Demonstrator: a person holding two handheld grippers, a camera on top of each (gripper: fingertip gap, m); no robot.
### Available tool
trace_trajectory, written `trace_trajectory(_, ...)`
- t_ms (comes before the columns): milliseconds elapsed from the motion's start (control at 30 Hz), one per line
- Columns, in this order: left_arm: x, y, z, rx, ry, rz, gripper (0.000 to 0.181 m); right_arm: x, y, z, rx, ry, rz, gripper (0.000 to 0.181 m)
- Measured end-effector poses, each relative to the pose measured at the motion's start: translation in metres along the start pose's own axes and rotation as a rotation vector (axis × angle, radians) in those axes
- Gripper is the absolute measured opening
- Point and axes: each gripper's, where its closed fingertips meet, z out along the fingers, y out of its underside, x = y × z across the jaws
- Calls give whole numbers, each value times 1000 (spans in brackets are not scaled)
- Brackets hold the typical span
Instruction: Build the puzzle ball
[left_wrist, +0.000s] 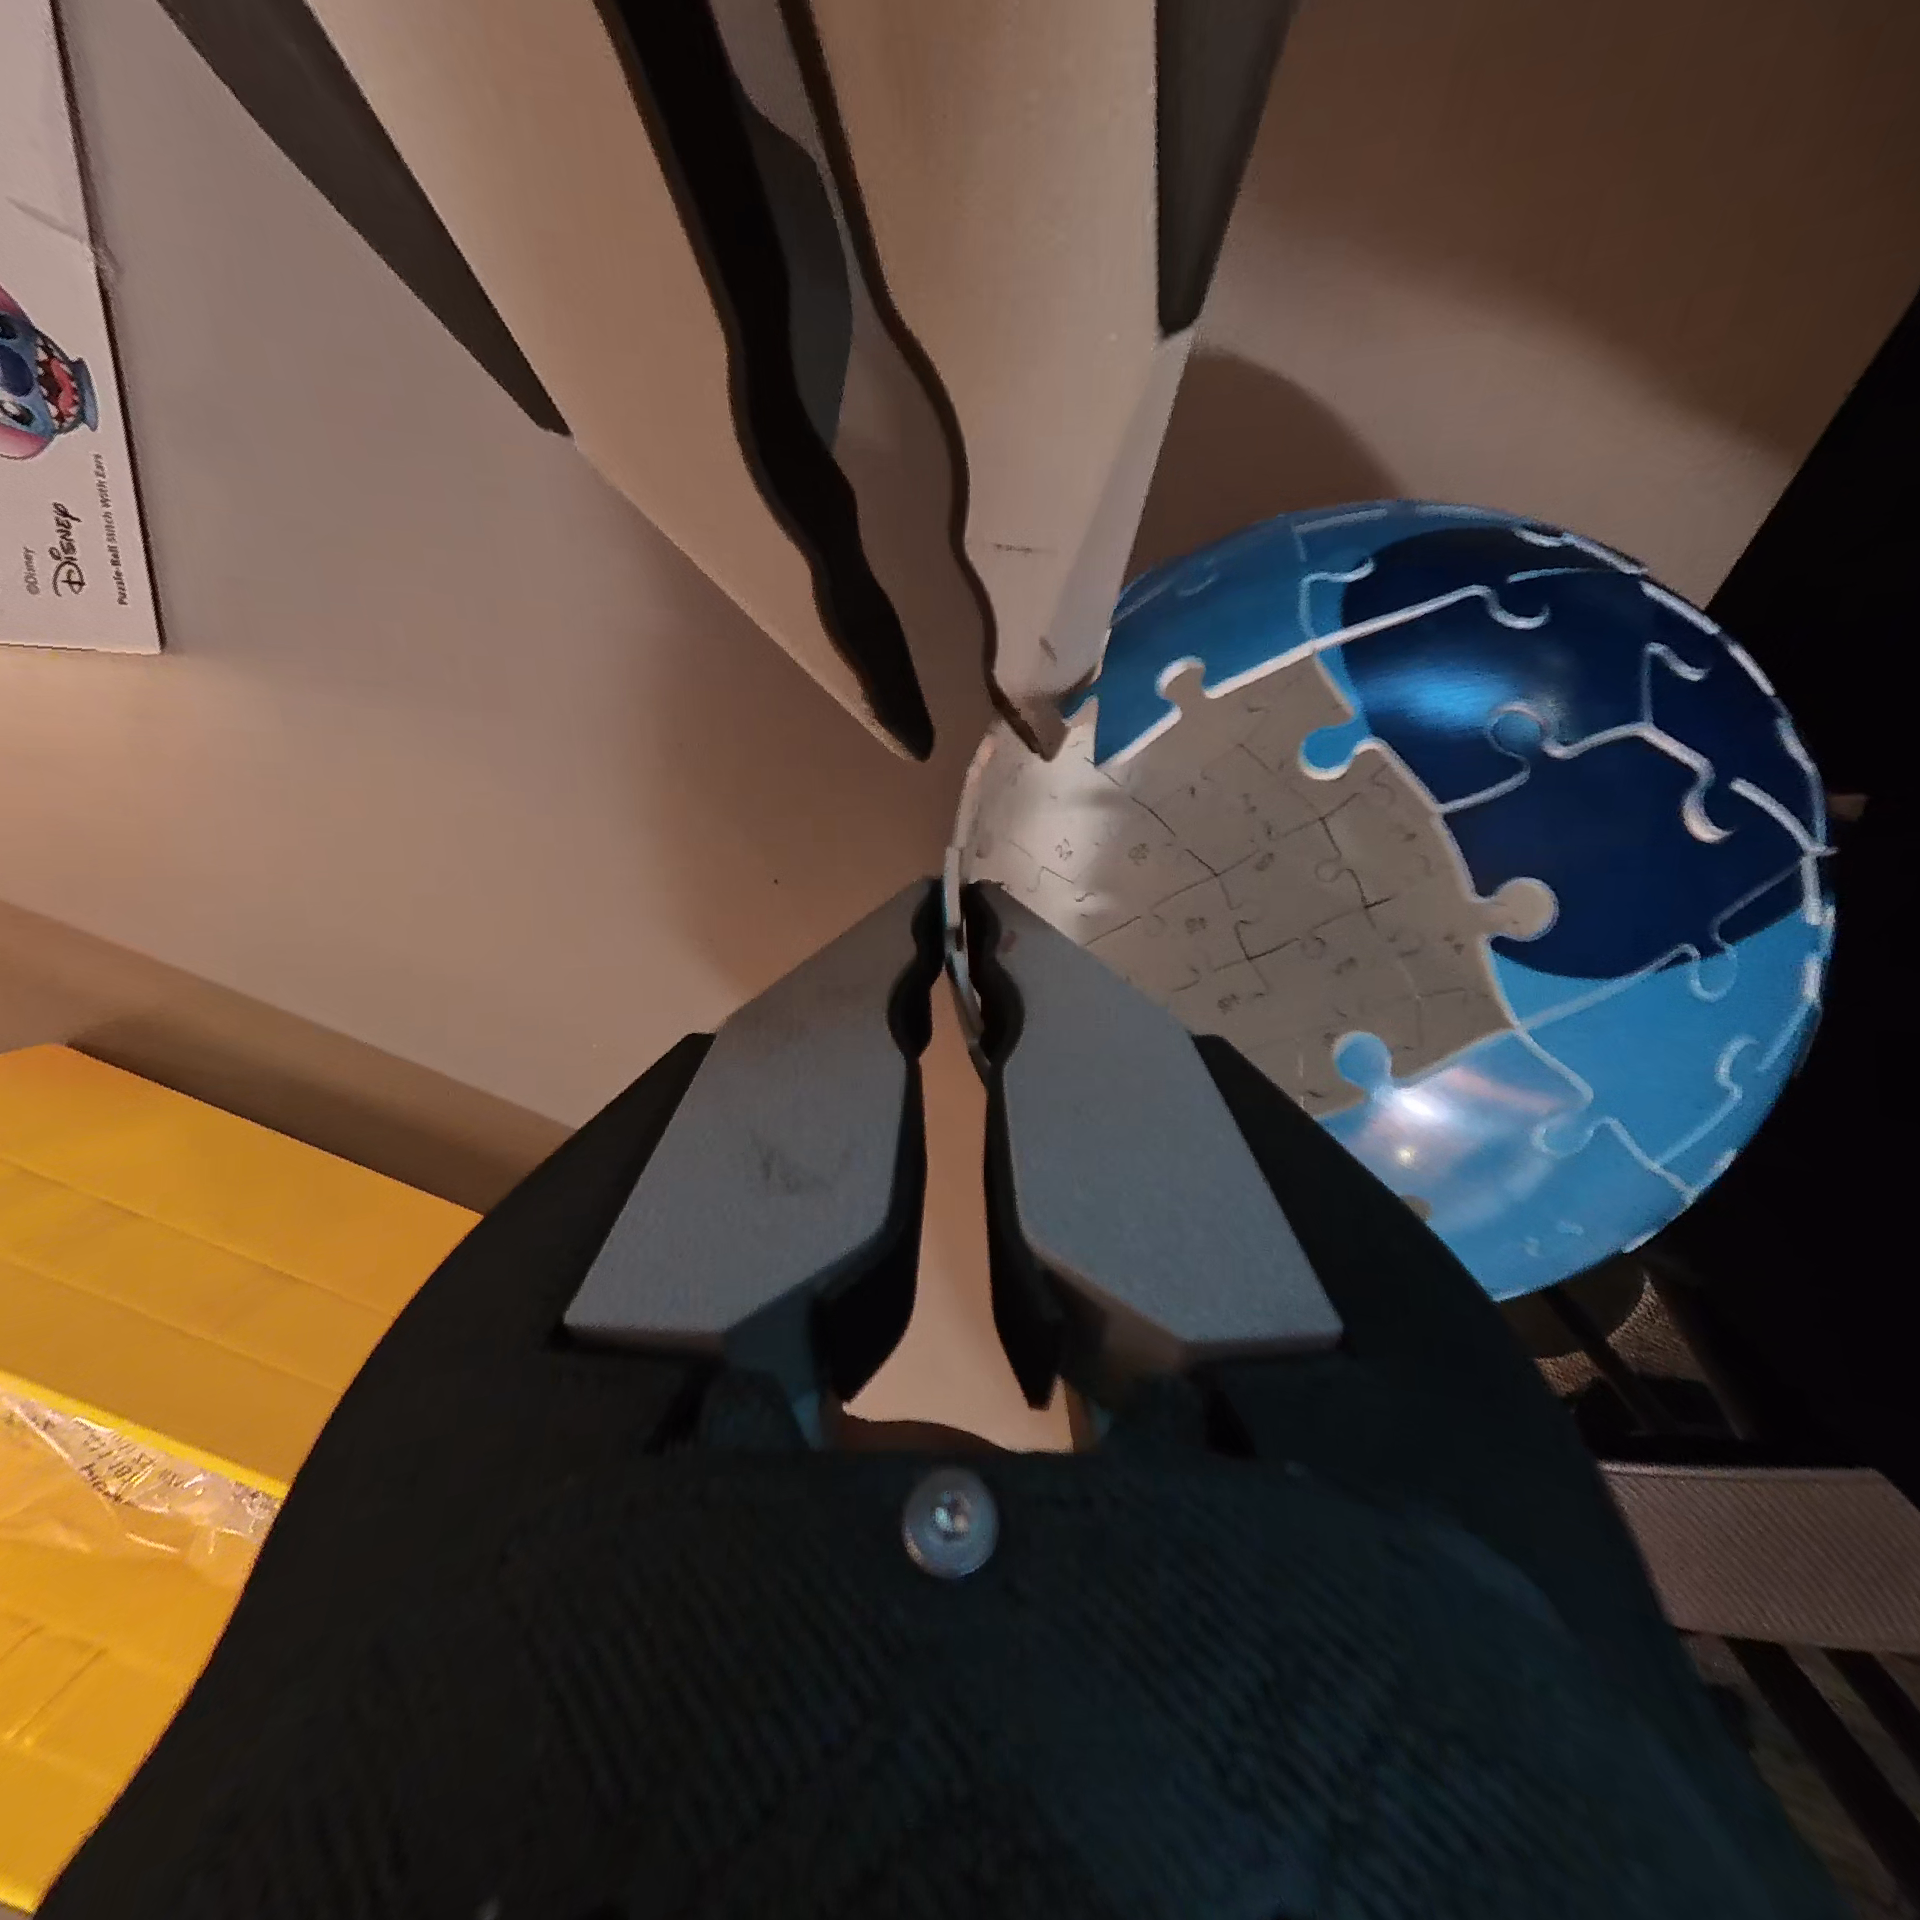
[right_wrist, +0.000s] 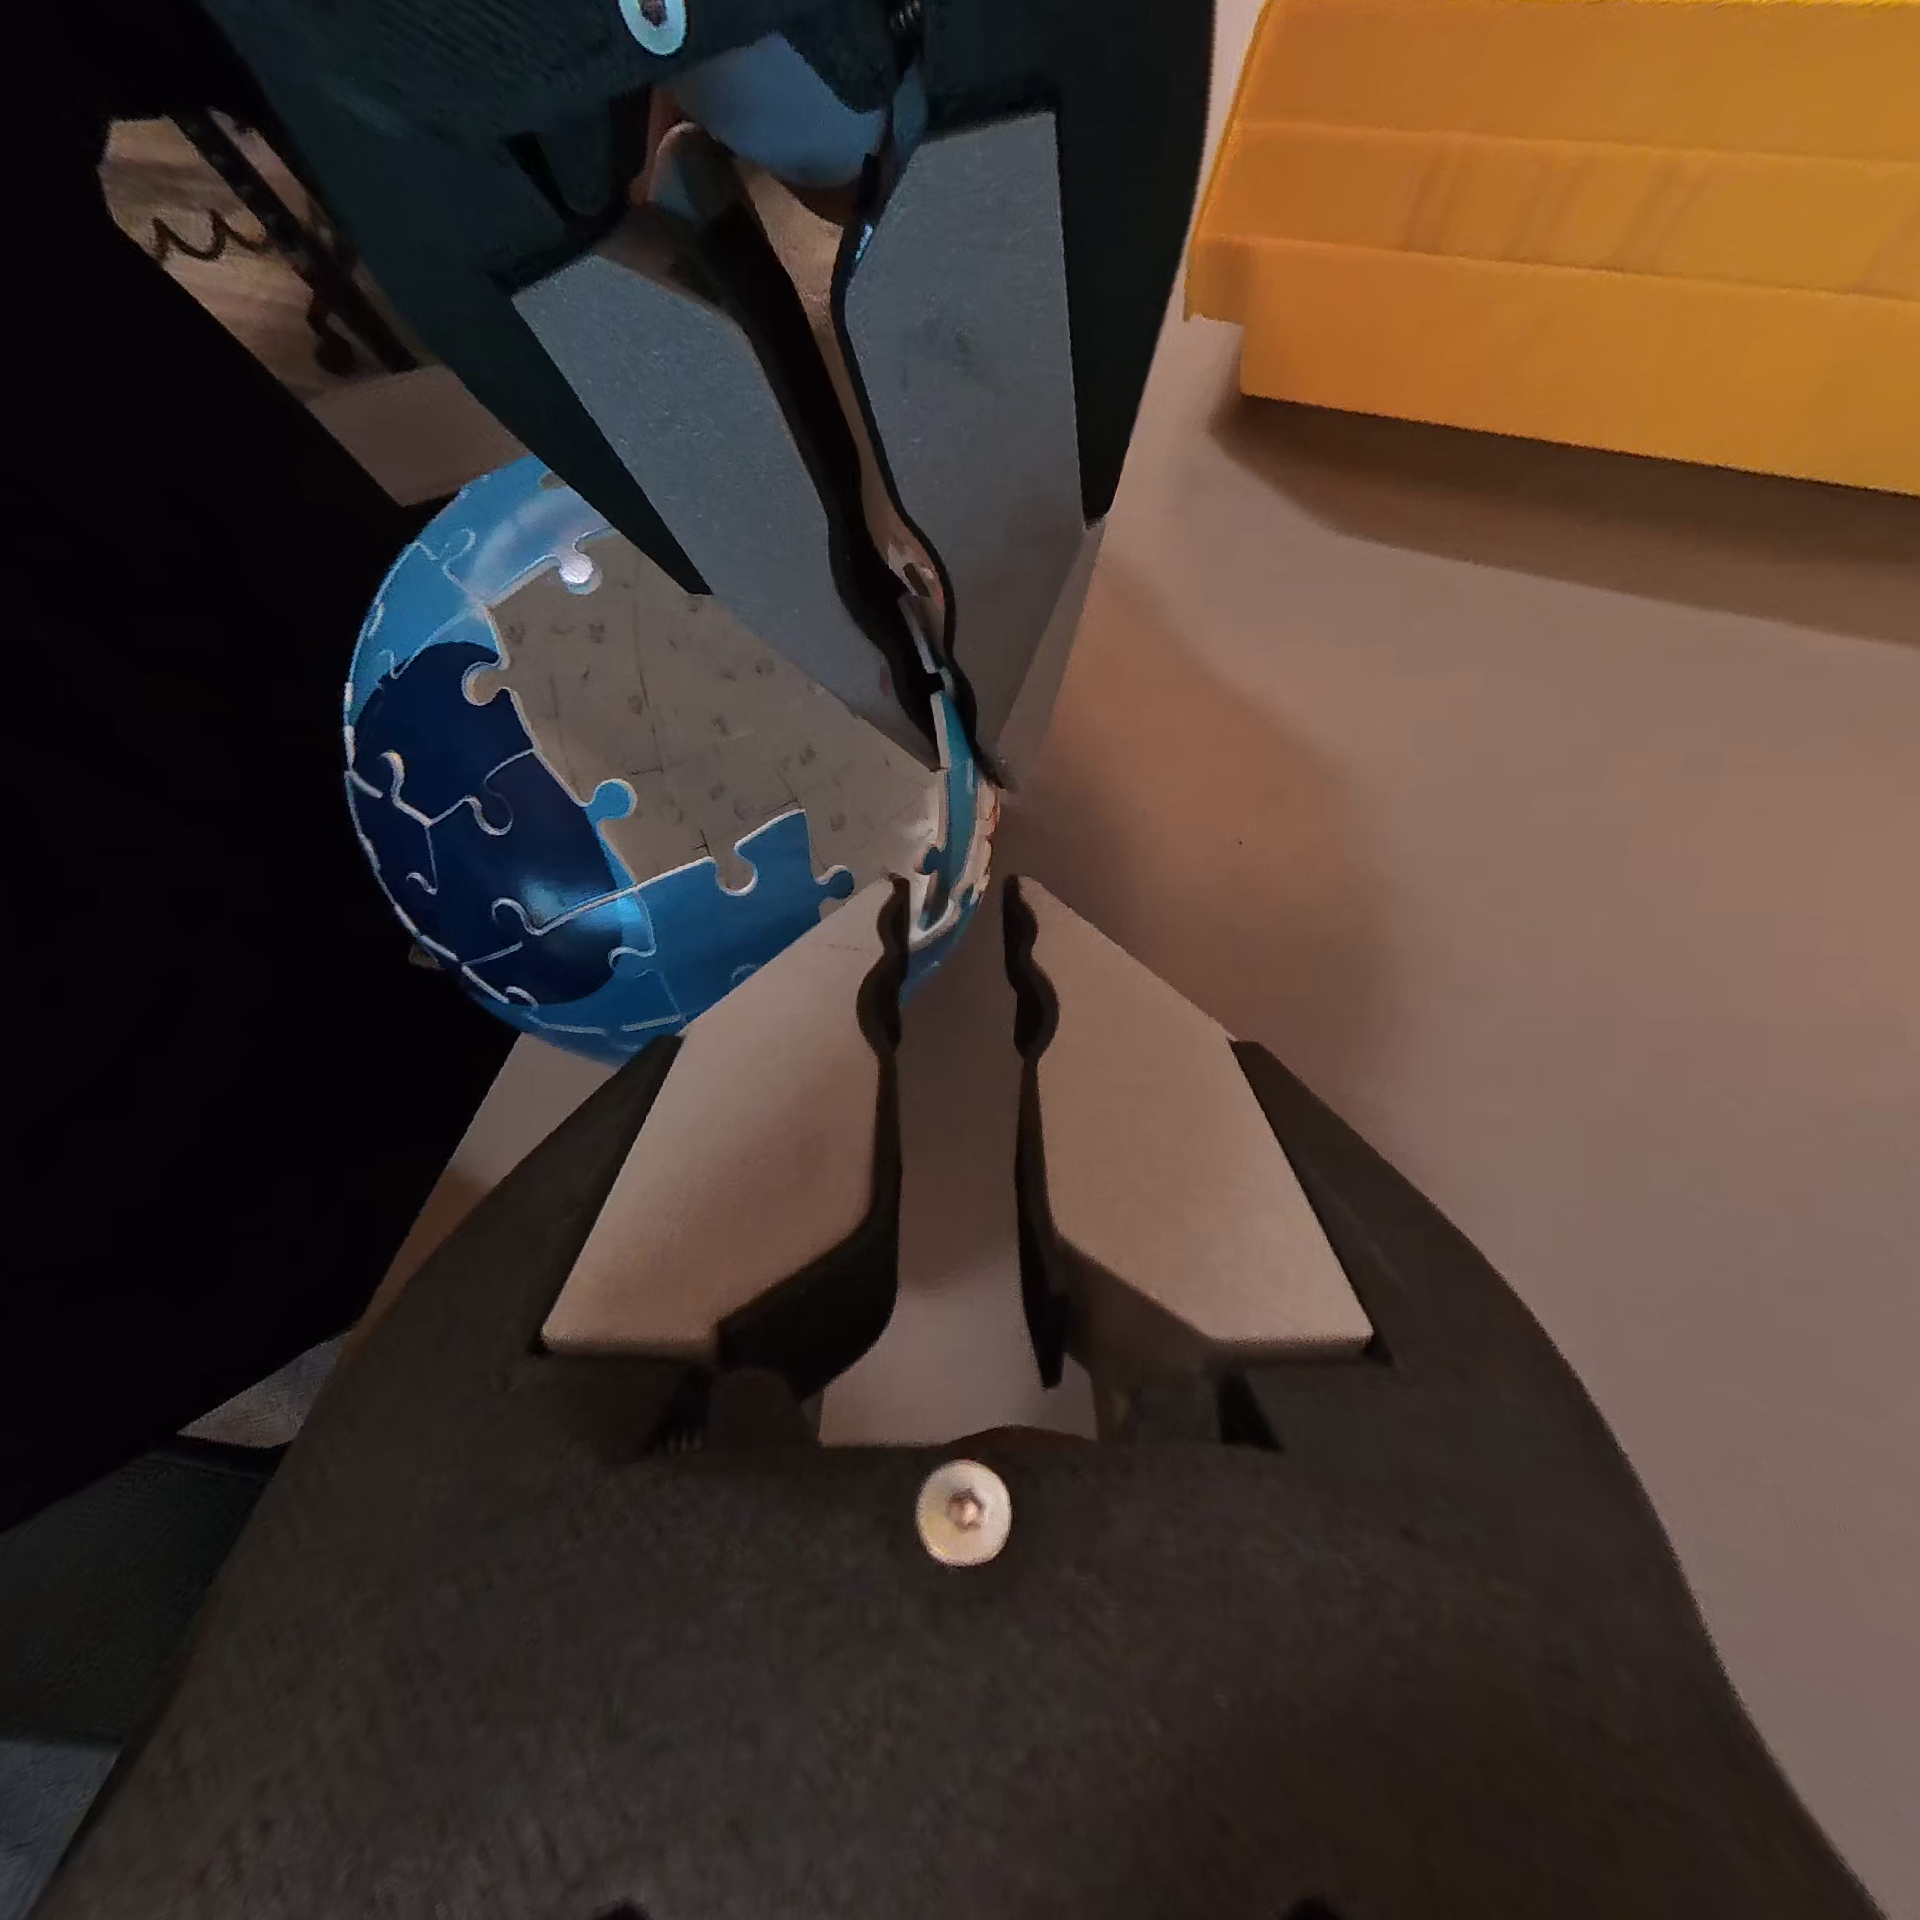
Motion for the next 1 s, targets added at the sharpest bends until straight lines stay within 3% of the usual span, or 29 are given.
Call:
trace_trajectory(300,0,0,0,-8,-13,17,1,-3,1,9,33,-53,-7,9)
trace_trajectory(567,-1,2,2,-17,-16,25,5,2,1,11,-8,63,-59,2)
trace_trajectory(1000,1,4,3,-23,-35,43,4,3,-1,13,-7,122,-66,1)
